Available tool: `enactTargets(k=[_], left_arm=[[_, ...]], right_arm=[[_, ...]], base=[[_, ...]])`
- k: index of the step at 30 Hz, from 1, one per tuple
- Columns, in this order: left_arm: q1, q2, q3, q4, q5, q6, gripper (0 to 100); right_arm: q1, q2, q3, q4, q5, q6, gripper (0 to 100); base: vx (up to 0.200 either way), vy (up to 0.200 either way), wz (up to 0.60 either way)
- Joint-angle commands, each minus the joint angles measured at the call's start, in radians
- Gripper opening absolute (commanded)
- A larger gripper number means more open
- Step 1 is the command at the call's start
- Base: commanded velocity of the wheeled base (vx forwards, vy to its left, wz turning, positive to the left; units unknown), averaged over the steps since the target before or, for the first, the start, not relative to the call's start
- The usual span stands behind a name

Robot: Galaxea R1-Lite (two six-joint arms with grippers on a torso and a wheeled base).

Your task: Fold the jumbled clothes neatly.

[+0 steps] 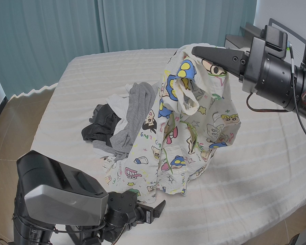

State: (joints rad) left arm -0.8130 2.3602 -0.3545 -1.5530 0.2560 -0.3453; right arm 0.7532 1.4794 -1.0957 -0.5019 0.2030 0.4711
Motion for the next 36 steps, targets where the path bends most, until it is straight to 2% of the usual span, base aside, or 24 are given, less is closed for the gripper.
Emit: enactTargets(k=[1,5,8,10,11,12,13,15,21,22,33,35,36], left_arm=[[-0.018,0.065,-0.061,-0.018,0.020,0.017,100],[-0.018,0.093,-0.112,-0.016,0.078,0.023,100],[-0.018,0.139,-0.179,-0.018,0.178,0.054,100],[-0.017,0.146,-0.195,-0.018,0.203,0.058,100],[-0.015,0.168,-0.230,-0.018,0.267,0.081,100],[-0.015,0.169,-0.233,-0.018,0.272,0.085,100],[-0.012,0.185,-0.256,-0.018,0.322,0.118,100],[-0.011,0.195,-0.287,-0.018,0.375,0.149,100],[-0.011,0.197,-0.290,-0.018,0.411,0.181,100],[-0.011,0.197,-0.290,-0.018,0.421,0.183,0],[0.048,0.189,-0.245,-0.018,0.428,0.178,0],[0.052,0.169,-0.196,-0.018,0.411,0.164,0],[0.049,0.123,-0.133,-0.018,0.370,0.135,0]], right_arm=[[0.012,-0.001,-0.004,-0.001,0.000,0.000,0],[0.015,-0.002,-0.004,-0.001,0.001,0.000,0],[0.020,-0.007,-0.004,-0.001,0.001,0.000,0],[0.020,-0.007,-0.004,-0.001,0.001,0.000,0],[0.020,-0.010,-0.004,-0.001,0.001,0.000,0],[0.020,-0.010,-0.004,-0.001,0.001,0.000,0],[0.020,-0.011,-0.004,-0.001,0.001,0.000,0],[0.020,-0.013,-0.004,-0.001,0.001,0.000,0],[0.018,-0.030,-0.003,-0.001,0.003,0.000,0],[0.018,-0.033,-0.003,-0.001,0.003,0.000,0],[0.011,-0.033,0.005,-0.001,0.000,0.000,0],[0.002,-0.034,0.011,-0.001,-0.002,0.000,0],[-0.008,-0.034,0.016,-0.001,-0.005,-0.002,0]], base=[[0.000,0.000,0.00],[0.000,0.000,0.00],[0.000,0.000,0.00],[0.000,0.000,0.00],[0.000,0.000,0.00],[0.000,0.000,0.00],[0.000,0.000,0.00],[0.000,0.000,0.00],[0.000,0.000,0.00],[0.000,0.000,0.00],[0.000,0.000,0.00],[0.000,0.000,0.00],[0.000,0.000,0.00]])
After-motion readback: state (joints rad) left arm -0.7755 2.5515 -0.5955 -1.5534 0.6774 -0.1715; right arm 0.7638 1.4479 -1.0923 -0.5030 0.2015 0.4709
